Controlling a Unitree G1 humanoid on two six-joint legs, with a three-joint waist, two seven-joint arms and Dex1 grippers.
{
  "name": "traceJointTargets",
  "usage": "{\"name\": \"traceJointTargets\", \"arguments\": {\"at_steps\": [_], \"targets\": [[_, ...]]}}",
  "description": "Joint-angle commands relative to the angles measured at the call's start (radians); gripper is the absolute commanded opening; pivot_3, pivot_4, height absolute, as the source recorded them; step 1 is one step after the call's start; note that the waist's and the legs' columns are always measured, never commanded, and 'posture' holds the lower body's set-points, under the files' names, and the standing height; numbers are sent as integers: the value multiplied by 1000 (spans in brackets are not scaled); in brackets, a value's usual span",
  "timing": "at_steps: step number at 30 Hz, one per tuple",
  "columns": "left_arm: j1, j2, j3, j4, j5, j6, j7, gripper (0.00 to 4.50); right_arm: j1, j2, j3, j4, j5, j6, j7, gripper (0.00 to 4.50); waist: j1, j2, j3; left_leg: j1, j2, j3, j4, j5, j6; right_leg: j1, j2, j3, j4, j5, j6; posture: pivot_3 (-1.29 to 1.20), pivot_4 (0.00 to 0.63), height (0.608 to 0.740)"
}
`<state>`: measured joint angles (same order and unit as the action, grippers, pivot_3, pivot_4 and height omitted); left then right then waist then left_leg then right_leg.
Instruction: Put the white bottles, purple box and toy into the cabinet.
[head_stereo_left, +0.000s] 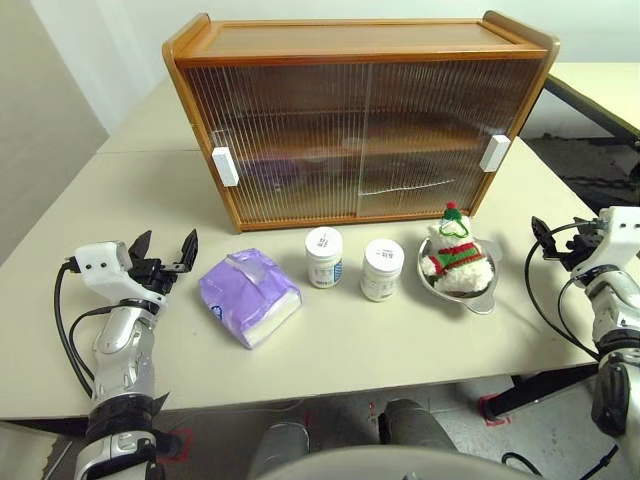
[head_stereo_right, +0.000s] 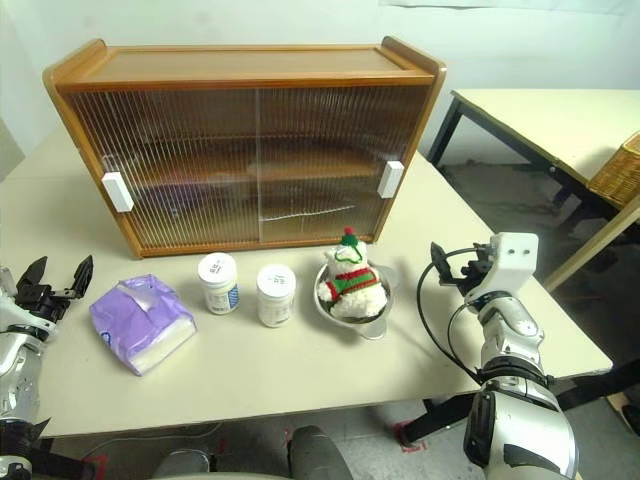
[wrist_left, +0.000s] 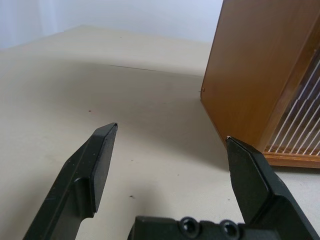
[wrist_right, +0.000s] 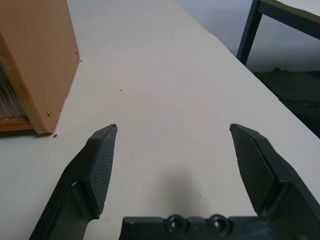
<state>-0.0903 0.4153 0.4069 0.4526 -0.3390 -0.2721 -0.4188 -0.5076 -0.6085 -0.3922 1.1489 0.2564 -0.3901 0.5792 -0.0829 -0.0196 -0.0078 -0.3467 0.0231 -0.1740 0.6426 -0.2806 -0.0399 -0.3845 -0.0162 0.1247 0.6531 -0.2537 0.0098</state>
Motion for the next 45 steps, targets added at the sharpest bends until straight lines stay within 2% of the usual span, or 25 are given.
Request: {"name": "traceJointTargets", "arguments": {"at_steps": [1,7,11,15,24,27,30,37,41,45], "targets": [[-15,9,-9,36,14,-1,-10,4449,4,-2,-9,-10,8,-2,3,4500,-1,0,0,0,0,0,0,0,0,0,0,0,0,0,0,-141,0,740],[-4,10,10,112,5,-59,-39,4449,-25,4,1,-17,7,-1,19,4500,0,0,0,0,0,0,0,-1,2,0,0,0,0,0,0,-135,0,740],[-8,7,8,141,7,-83,-48,4449,-20,-13,-15,-112,58,19,124,4500,0,0,0,0,0,1,0,-1,2,0,0,0,0,0,0,-142,0,740],[-25,19,9,157,2,-94,-67,4449,64,-59,-16,-346,144,135,289,4500,6,0,0,-1,0,4,1,-1,2,-1,0,0,0,0,0,-158,0,740],[-98,92,21,255,-29,-135,-182,4449,246,-89,55,-888,315,537,445,4500,0,-2,0,-1,0,7,1,-2,3,-1,1,0,-1,-1,2,-169,0,740],[-111,118,17,241,-35,-136,-229,4449,275,-90,76,-983,339,612,472,4500,-4,-2,0,-1,0,8,1,-2,3,-1,1,1,-1,-3,6,-163,0,740],[-103,135,12,161,-65,-99,-288,4449,278,-85,93,-1040,356,666,485,4500,-4,-2,0,-1,0,10,2,-2,3,-1,1,1,-2,-6,10,-152,0,740],[44,143,-61,-306,-152,160,-344,4449,264,-65,152,-1081,357,716,532,4500,-3,-3,0,-3,0,12,2,-3,6,-4,1,1,-1,-6,10,-123,0,740],[95,143,-93,-511,-176,286,-304,4449,254,-56,173,-1058,335,694,544,4500,4,-4,0,-4,0,13,2,-5,8,-5,1,2,-1,-6,10,-115,0,740],[75,134,-106,-614,-190,391,-239,4449,244,-46,179,-1055,333,692,541,4500,11,-3,0,-3,1,13,2,-5,8,-5,1,2,-1,-5,9,-114,0,740]]}}
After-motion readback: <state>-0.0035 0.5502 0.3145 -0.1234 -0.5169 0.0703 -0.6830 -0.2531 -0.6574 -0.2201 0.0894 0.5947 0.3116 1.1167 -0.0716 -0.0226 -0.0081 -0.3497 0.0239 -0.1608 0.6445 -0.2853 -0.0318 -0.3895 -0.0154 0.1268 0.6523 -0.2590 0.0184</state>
